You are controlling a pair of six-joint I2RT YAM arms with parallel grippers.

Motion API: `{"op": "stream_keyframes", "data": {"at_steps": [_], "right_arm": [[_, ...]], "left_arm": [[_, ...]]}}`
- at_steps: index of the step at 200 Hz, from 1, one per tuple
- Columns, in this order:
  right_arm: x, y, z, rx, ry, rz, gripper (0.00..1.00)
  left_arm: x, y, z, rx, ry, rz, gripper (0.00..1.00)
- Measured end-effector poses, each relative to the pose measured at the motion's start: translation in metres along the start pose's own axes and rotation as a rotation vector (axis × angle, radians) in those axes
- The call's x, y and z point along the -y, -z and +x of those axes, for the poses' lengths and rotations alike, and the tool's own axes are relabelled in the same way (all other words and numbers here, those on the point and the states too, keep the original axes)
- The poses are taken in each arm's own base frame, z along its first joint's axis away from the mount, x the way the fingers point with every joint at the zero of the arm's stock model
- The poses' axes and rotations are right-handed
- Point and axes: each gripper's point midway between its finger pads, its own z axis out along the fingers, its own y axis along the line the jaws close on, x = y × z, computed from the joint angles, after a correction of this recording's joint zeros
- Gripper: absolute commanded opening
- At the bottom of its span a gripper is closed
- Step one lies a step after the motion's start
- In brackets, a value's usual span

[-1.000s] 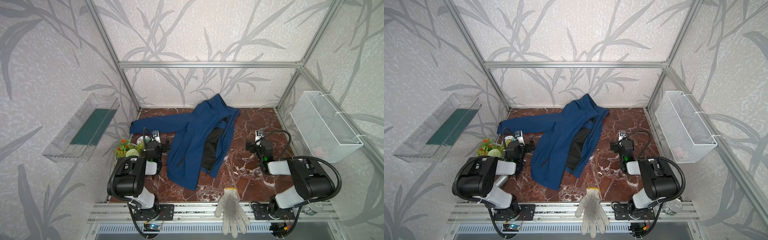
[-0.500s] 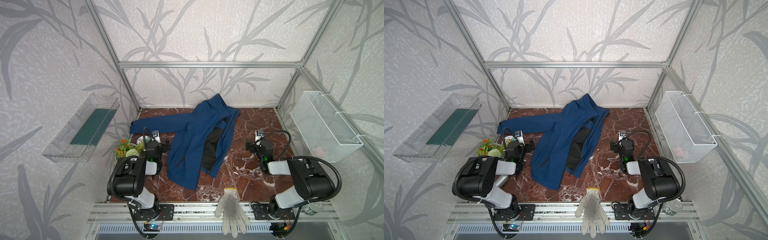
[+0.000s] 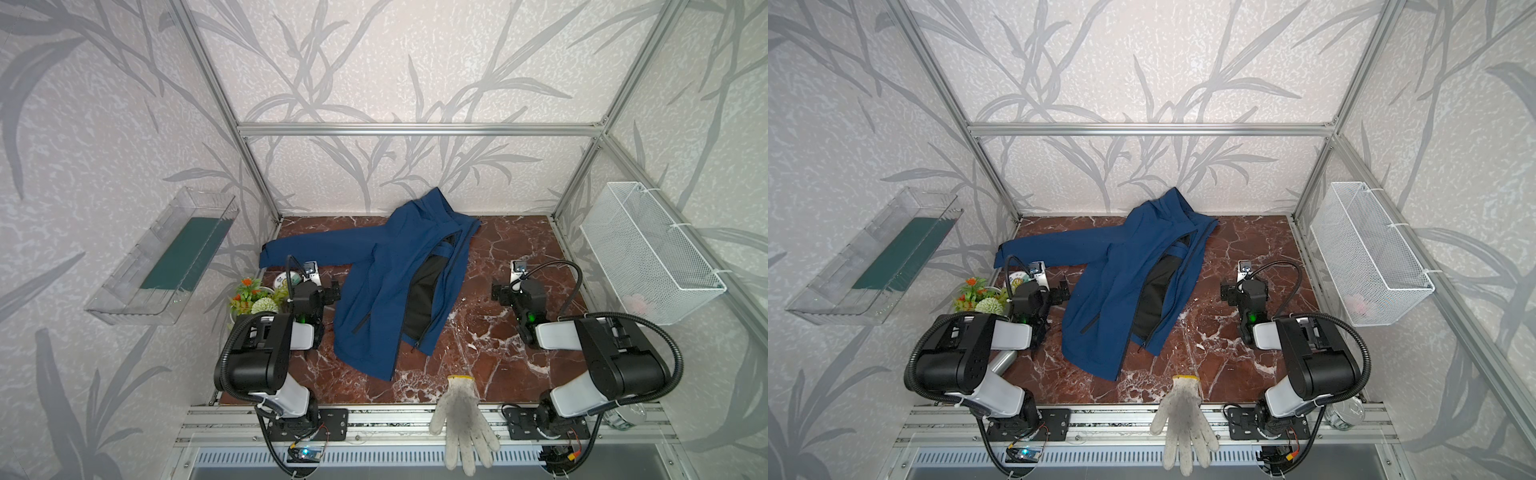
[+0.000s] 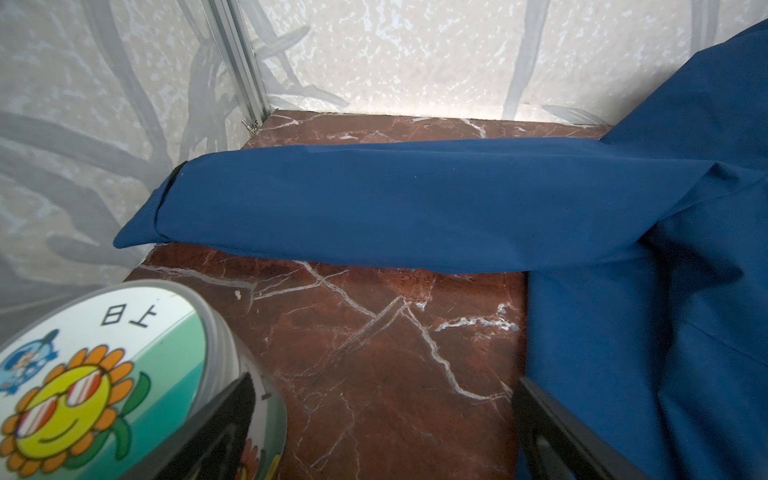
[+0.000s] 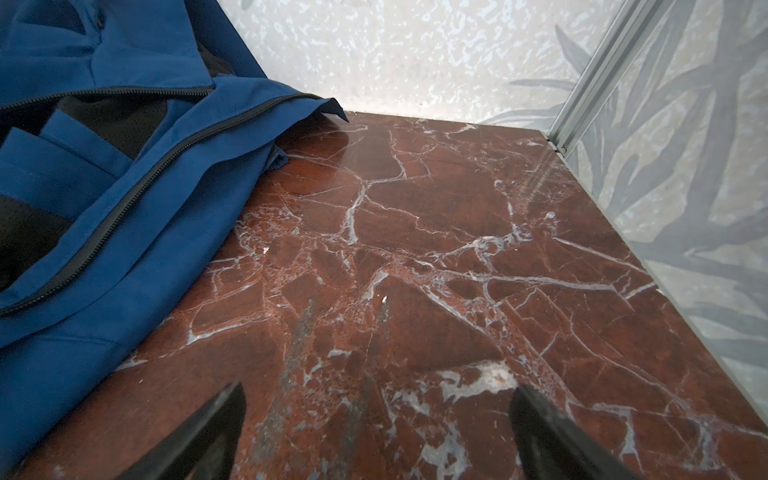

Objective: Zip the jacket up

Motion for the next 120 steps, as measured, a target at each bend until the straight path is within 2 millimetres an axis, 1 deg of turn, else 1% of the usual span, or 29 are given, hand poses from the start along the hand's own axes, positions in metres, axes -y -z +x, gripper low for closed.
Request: {"op": "stream_keyframes", "data": {"at_steps": [52, 69, 76, 85, 90, 102, 110, 120], "right_arm": [[0.0, 0.0, 0.0, 0.002, 0.004, -0.001, 0.99], [-0.003, 0.007, -0.003, 0.014, 0.028, -0.001, 0.99], [-0.006, 0.013, -0.006, 0.01, 0.045, 0.002, 0.99], [-0.013, 0.022, -0.014, 0.008, 0.065, -0.007, 0.99], [-0.019, 0.028, -0.021, 0.005, 0.074, -0.019, 0.99], [-0.03, 0.043, -0.045, 0.005, 0.067, -0.042, 0.99], [-0.038, 0.054, -0.066, 0.02, 0.044, -0.059, 0.99], [-0.045, 0.068, -0.087, 0.028, 0.006, -0.075, 0.99]], "left_arm": [[0.0, 0.001, 0.0, 0.0, -0.003, -0.004, 0.99], [0.001, 0.005, -0.003, -0.025, -0.02, -0.031, 0.99], [0.002, 0.007, -0.011, -0.029, -0.026, -0.043, 0.99], [0.002, 0.01, -0.03, -0.018, -0.024, -0.055, 0.99], [0.003, 0.011, -0.043, -0.009, -0.021, -0.06, 0.98], [0.006, 0.016, -0.078, 0.009, -0.013, -0.056, 0.98], [0.009, 0.021, -0.103, 0.023, -0.006, -0.049, 0.97], [0.012, 0.028, -0.127, 0.035, 0.005, -0.043, 0.97]]}}
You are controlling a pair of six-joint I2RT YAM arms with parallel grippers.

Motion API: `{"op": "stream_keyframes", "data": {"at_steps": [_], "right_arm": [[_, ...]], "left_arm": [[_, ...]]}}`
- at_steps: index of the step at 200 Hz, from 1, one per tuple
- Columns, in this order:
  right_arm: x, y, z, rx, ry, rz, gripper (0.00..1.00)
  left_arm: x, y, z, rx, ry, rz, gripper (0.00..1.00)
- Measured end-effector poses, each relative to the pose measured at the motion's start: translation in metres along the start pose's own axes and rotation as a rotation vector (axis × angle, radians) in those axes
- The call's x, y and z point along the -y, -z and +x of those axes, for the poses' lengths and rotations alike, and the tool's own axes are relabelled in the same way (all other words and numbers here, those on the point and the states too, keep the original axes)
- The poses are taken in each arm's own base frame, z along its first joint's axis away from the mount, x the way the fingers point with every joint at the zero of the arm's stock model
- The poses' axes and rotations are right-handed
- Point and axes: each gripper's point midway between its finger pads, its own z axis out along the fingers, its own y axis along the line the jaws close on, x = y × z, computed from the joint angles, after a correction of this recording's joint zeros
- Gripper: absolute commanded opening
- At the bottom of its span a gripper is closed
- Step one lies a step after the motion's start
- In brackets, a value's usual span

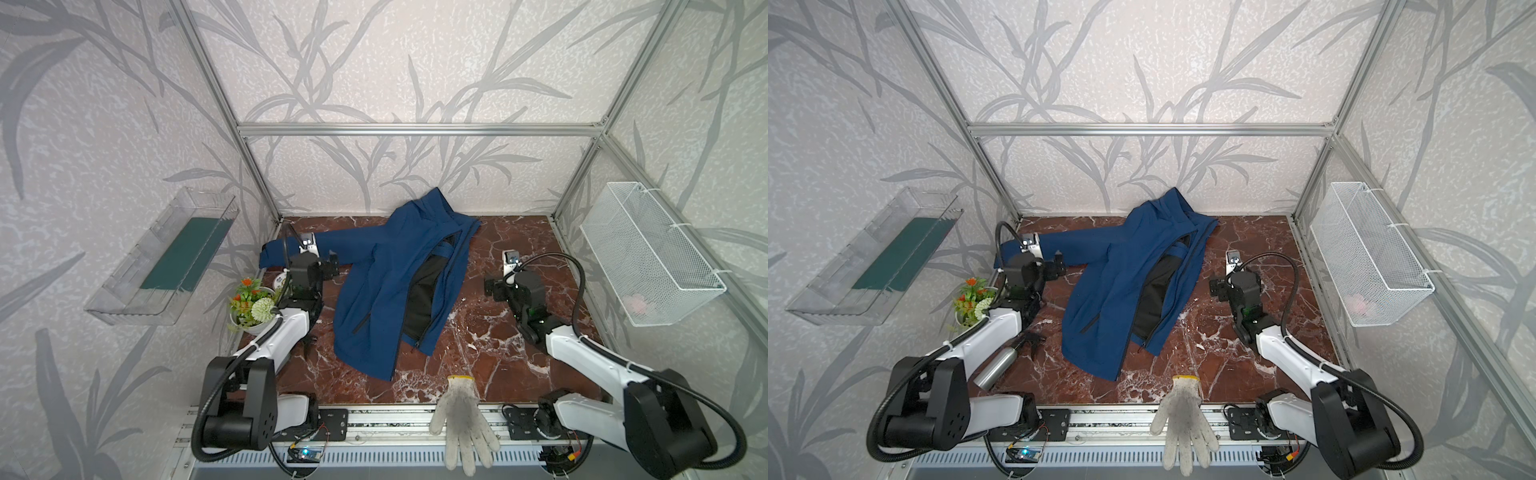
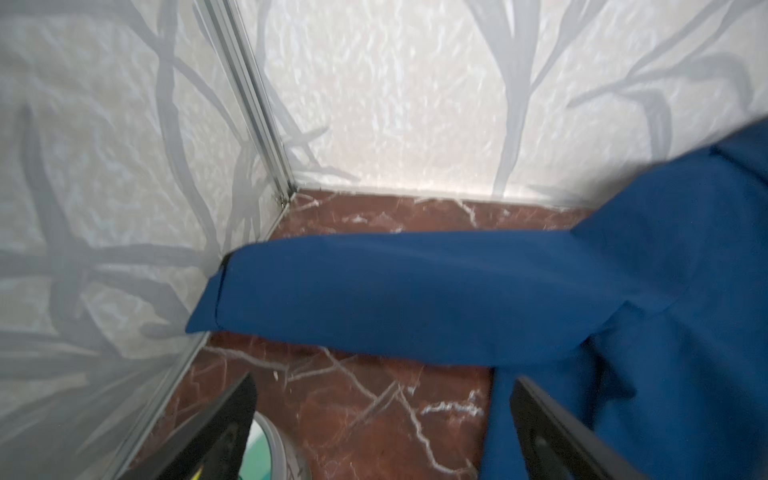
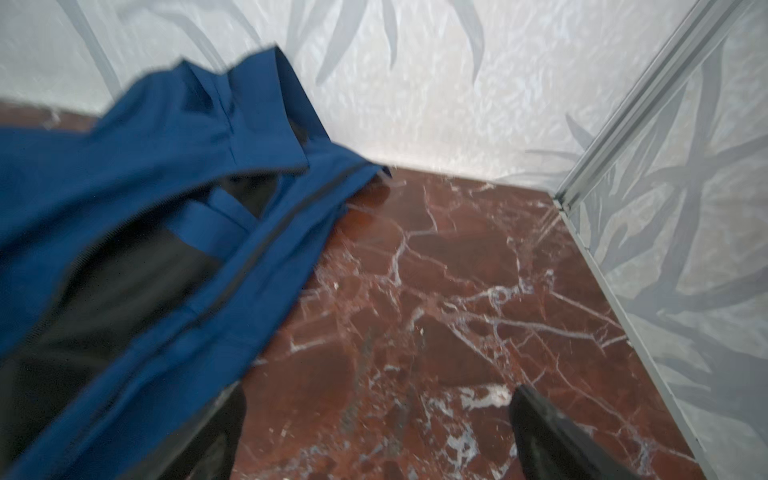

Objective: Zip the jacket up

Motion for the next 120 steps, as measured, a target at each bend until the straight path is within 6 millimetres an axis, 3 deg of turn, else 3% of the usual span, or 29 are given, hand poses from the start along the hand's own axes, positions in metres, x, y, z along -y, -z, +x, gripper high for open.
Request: {"op": "stream_keyframes", "data": {"at_steps": [14, 27, 53, 86, 120], "right_arm": [[-0.012, 0.021, -0.018, -0.009, -0.06, -0.033, 0.99], [-0.023, 0.04, -0.019, -0.059, -0.13, -0.07, 0.99], [-0.059, 0.071, 0.003, -0.224, -0.258, -0.186, 0.99], [-0.138, 0.117, 0.042, -0.471, -0.336, -0.388, 0.99], [-0.215, 0.134, 0.067, -0.701, -0.411, -0.515, 0.99]], "left_arm": [[0.004, 0.013, -0.018, -0.016, 0.027, 0.012, 0.96], [0.013, 0.026, -0.016, -0.062, 0.055, 0.045, 0.95], [0.045, 0.05, 0.022, -0.23, 0.106, 0.146, 0.94], [0.089, 0.091, 0.071, -0.406, 0.159, 0.286, 0.92], [0.096, 0.121, 0.116, -0.532, 0.221, 0.324, 0.88]]}}
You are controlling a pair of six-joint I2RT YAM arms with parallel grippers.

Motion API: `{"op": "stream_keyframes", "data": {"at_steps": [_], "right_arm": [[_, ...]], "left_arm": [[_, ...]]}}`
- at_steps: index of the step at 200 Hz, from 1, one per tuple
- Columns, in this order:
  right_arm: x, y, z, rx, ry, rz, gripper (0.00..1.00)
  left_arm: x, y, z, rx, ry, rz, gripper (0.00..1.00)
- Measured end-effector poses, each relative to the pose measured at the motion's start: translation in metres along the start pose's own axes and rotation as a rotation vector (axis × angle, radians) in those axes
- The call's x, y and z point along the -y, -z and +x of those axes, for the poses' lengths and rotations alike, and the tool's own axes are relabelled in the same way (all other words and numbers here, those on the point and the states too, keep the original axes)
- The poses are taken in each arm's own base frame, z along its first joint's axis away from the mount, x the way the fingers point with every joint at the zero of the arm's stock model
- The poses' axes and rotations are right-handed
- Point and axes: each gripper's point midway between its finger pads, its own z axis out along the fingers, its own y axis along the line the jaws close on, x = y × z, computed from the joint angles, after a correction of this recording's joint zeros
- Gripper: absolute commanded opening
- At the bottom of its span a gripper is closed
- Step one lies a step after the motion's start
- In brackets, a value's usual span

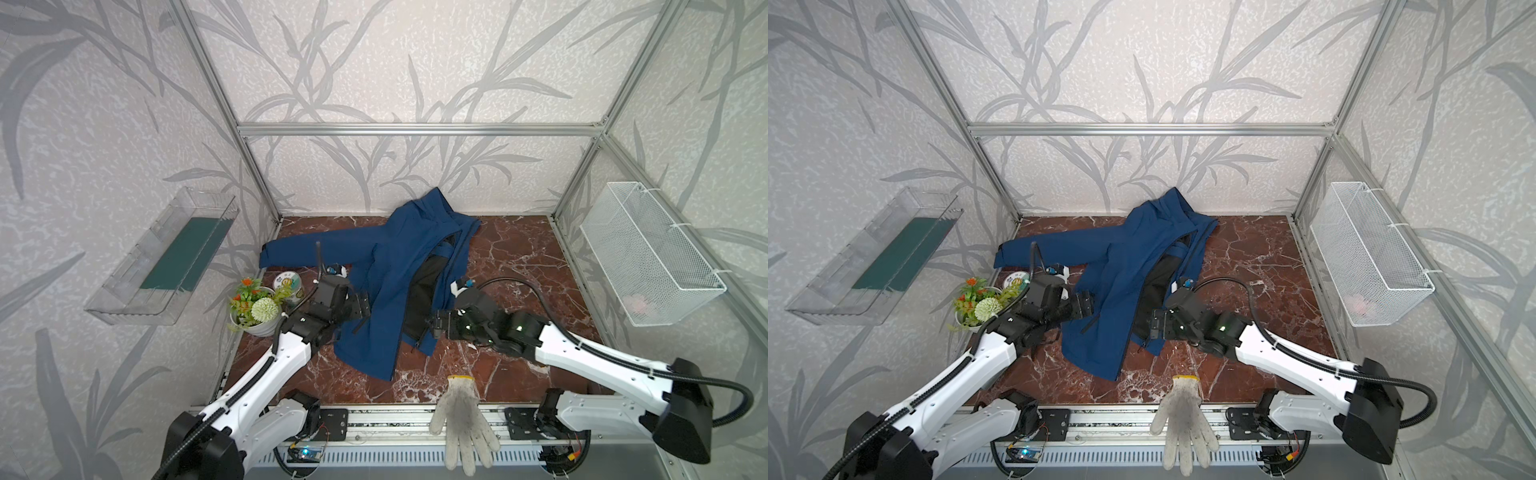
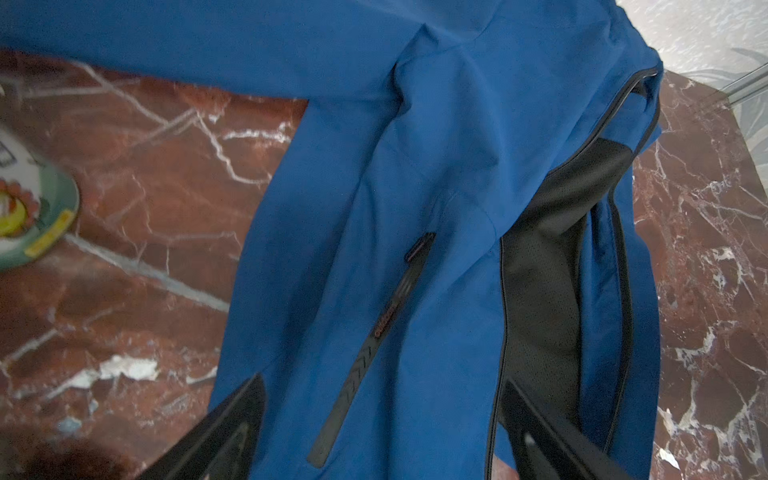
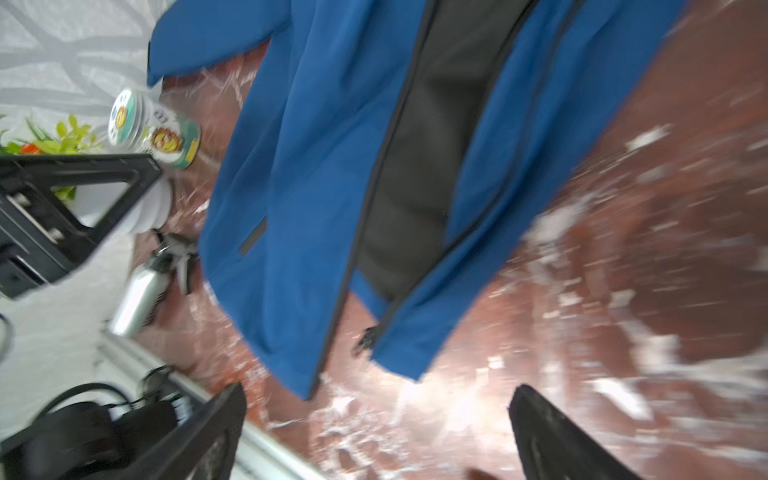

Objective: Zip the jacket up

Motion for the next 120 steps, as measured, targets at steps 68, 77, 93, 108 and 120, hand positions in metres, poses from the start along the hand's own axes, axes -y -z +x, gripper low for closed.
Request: {"op": "stream_keyframes", "data": {"at_steps": [68, 77, 93, 108, 120], "right_arm": [[-0.03, -0.036, 0.06, -0.17, -0.113, -0.073, 0.99], [-0.029, -0.036, 0.06, -0.17, -0.126, -0.072, 0.99], [-0.031, -0.036, 0.06, -0.174, -0.14, -0.077, 0.99], [-0.032, -0.037, 0.061, -0.177, -0.156, -0.089, 0.99], [-0.033, -0.038, 0.062, -0.178, -0.165, -0.097, 0.99]], "left_arm": [[0.016, -0.005, 0.064, -0.211, 0.055, 0.1, 0.69], [0.017, -0.01, 0.071, -0.243, 0.055, 0.1, 0.66], [0.019, -0.016, 0.082, -0.295, 0.046, 0.101, 0.62], [0.021, -0.021, 0.092, -0.337, 0.04, 0.109, 0.56], [0.022, -0.025, 0.098, -0.361, 0.038, 0.111, 0.48]]}}
